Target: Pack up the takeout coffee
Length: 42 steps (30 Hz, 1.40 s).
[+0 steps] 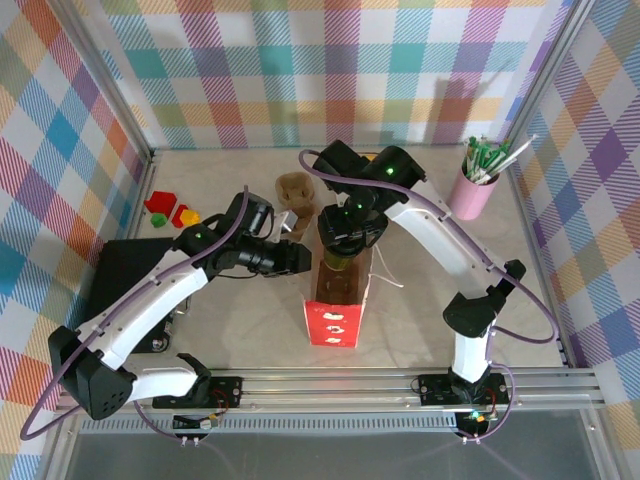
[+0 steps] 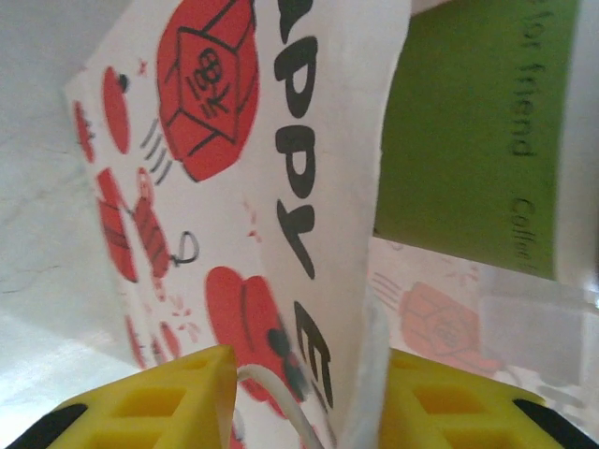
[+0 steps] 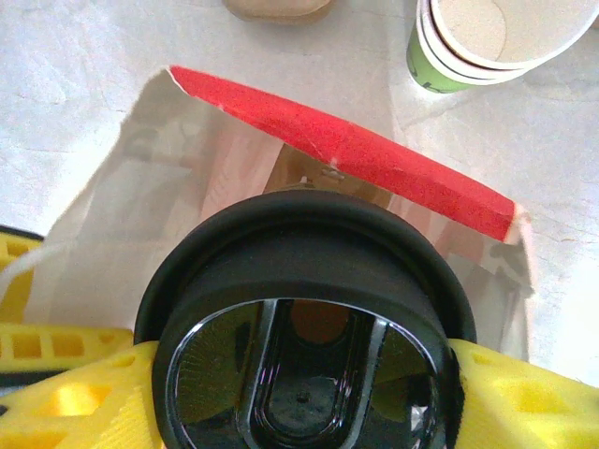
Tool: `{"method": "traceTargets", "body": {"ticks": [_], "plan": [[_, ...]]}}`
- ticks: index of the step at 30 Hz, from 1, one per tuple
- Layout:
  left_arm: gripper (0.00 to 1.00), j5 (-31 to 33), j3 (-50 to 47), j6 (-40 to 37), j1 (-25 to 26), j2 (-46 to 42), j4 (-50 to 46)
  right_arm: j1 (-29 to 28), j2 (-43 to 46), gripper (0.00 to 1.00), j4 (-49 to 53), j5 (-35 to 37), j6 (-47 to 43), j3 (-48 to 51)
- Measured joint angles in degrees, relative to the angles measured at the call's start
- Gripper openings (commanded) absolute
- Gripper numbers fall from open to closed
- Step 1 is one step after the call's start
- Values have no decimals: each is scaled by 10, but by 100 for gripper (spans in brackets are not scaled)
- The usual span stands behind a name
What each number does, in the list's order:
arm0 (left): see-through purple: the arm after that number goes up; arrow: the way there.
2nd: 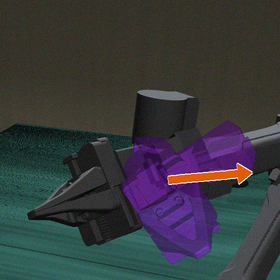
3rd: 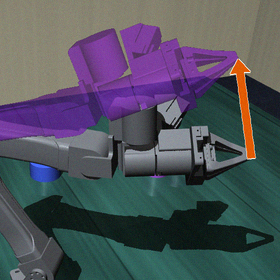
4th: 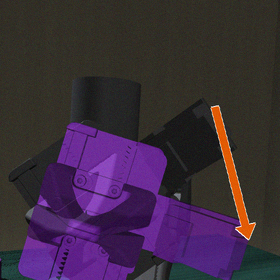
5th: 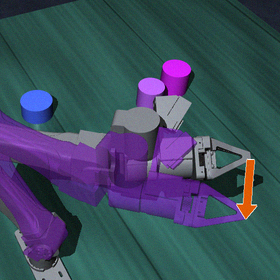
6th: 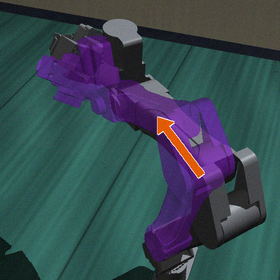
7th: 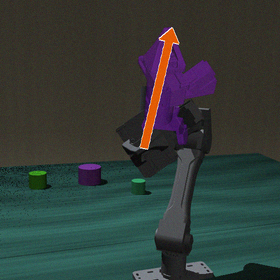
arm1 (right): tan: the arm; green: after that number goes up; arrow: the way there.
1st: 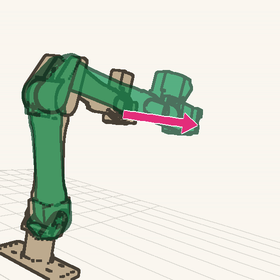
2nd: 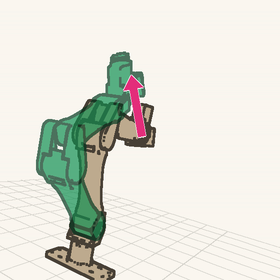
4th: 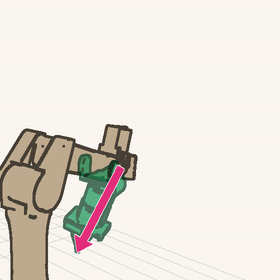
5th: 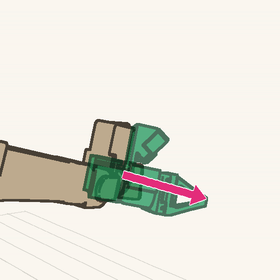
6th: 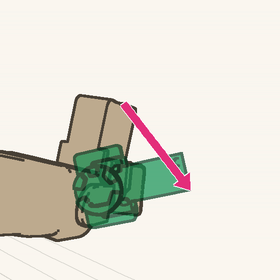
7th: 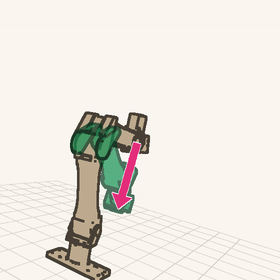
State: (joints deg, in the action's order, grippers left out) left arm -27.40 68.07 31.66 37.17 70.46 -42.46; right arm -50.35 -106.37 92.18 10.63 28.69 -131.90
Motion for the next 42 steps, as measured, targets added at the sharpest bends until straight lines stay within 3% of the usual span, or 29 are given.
{"method": "traceTargets", "body": {"ticks": [4,7,10,19,25,33,42], "plan": [[42,-9,-4,49,29,-1,35,0,-4,58,0,5,5,-7],[58,2,3,67,38,-5,23,0,-4,57,0,3,16,-6],[68,45,46,61,40,-10,-31,0,-4,57,0,0,27,-4],[68,171,145,66,4,-44,-147,0,-1,57,0,-11,57,22],[68,207,213,78,-14,-11,-174,0,33,57,0,-12,67,95],[65,186,267,29,-32,55,-172,0,29,57,0,-10,73,28],[56,66,256,-53,-44,90,-215,0,-23,58,0,-13,94,-16]]}}
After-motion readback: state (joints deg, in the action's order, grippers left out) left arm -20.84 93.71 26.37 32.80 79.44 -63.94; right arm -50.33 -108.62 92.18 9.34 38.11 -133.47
